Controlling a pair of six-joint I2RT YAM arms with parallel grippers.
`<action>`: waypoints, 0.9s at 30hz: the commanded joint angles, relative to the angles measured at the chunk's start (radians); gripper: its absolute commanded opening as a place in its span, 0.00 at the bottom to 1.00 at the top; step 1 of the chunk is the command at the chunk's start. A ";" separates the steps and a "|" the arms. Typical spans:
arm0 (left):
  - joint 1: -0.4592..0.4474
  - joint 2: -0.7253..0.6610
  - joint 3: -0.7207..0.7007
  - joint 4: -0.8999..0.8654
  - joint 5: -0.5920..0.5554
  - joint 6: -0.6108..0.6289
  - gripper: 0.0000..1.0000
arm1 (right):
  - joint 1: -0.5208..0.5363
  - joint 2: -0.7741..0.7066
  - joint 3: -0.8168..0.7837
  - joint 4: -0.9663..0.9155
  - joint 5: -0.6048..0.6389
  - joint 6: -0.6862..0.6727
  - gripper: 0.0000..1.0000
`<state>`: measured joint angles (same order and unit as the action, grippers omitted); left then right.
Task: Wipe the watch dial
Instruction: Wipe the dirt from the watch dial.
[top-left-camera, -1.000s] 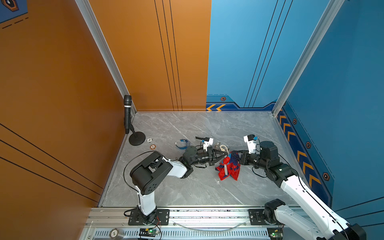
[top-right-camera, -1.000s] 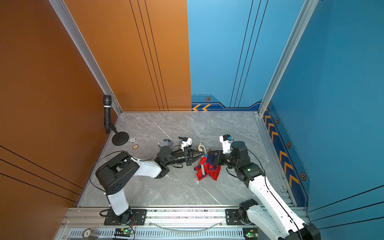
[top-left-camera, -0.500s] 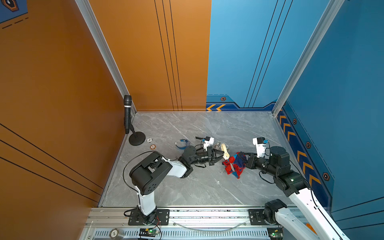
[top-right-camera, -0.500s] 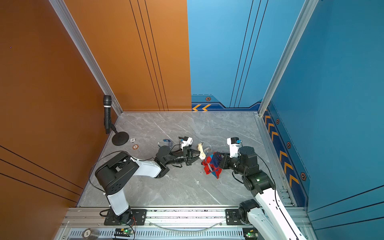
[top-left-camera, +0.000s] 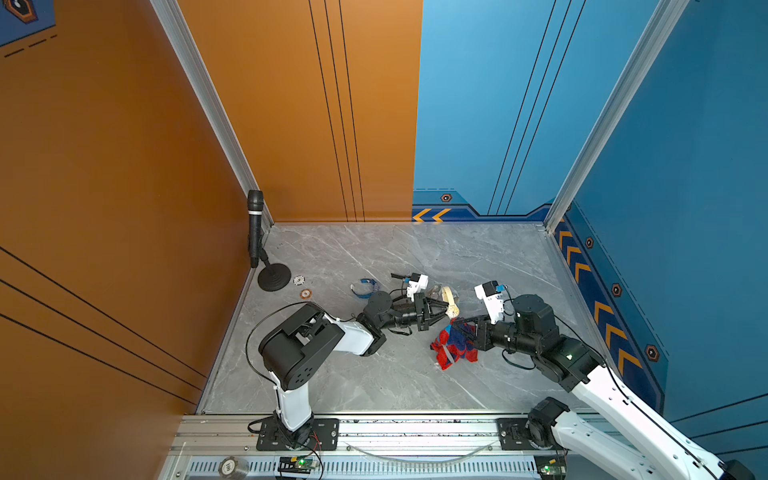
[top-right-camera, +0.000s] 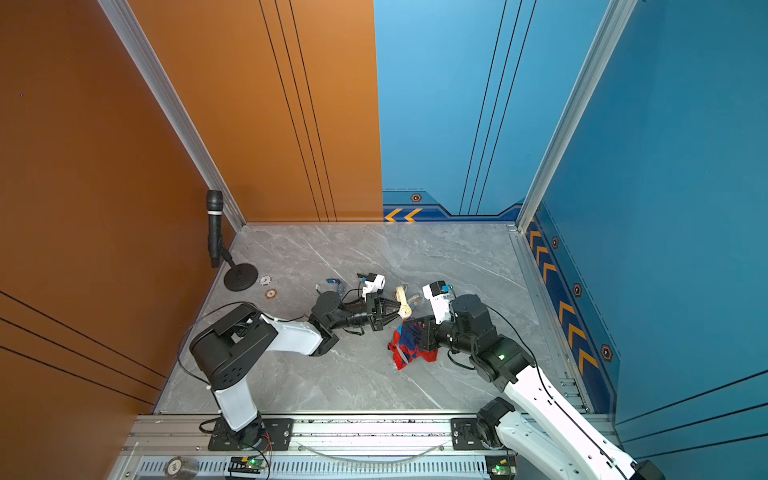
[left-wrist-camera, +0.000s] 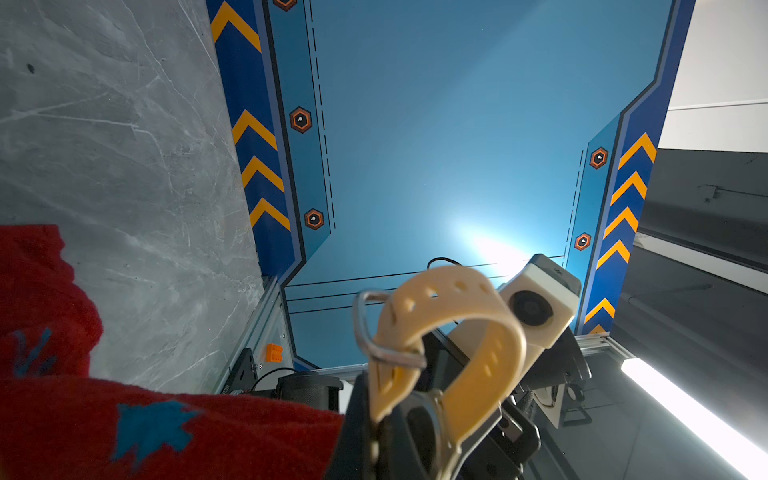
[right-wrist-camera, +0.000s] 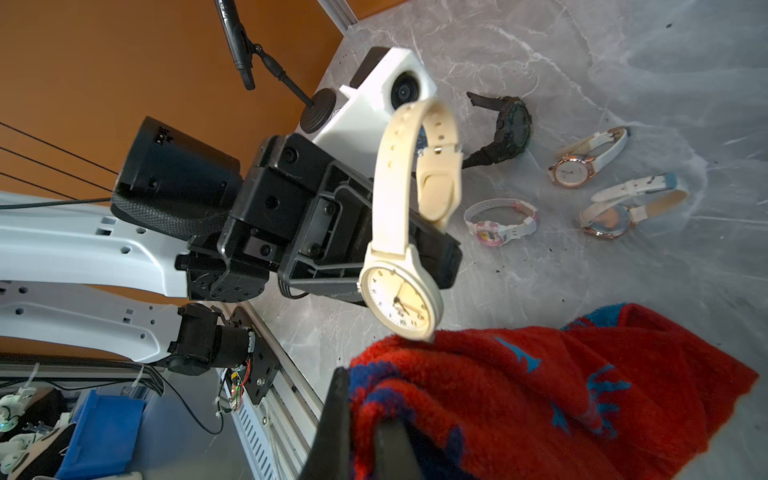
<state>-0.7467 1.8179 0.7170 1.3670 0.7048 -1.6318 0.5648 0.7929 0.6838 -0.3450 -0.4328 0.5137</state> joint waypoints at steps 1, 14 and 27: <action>0.008 -0.022 -0.009 0.038 0.025 0.012 0.00 | 0.001 0.015 0.048 0.064 0.036 -0.013 0.00; 0.019 -0.021 -0.022 0.040 0.068 0.048 0.00 | -0.098 0.105 0.067 0.031 -0.004 0.021 0.00; 0.048 -0.019 -0.034 0.040 0.069 0.052 0.00 | -0.205 0.021 0.111 -0.181 0.017 -0.040 0.00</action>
<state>-0.7094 1.8175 0.6880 1.3731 0.7452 -1.6123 0.3656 0.8513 0.7467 -0.4805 -0.4061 0.5022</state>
